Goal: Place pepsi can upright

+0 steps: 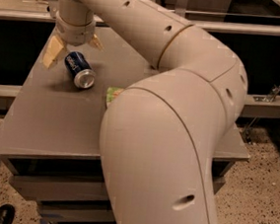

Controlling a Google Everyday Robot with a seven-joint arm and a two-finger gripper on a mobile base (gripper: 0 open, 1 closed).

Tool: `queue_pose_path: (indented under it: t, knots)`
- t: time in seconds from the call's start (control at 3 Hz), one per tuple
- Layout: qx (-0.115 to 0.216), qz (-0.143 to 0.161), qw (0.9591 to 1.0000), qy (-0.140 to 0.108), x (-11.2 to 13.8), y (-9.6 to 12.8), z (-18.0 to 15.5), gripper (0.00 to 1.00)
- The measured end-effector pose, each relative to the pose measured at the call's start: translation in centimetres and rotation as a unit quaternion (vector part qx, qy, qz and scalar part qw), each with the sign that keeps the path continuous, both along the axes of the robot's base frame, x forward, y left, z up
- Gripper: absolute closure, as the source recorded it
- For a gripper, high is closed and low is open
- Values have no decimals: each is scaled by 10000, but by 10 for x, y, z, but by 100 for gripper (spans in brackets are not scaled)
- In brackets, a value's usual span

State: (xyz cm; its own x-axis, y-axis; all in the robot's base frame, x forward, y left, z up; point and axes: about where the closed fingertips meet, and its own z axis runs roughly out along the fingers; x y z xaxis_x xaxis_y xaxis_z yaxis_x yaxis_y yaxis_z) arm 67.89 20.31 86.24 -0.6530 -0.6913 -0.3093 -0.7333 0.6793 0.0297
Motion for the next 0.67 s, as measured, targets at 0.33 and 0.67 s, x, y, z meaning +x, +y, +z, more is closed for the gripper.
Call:
queue_pose_path:
  t: [0.33, 0.67]
  knots:
    - [-310, -66, 9995, -55, -2, -2, -10, 0]
    - [-548, -141, 9983, -115, -2, -6, -16, 0]
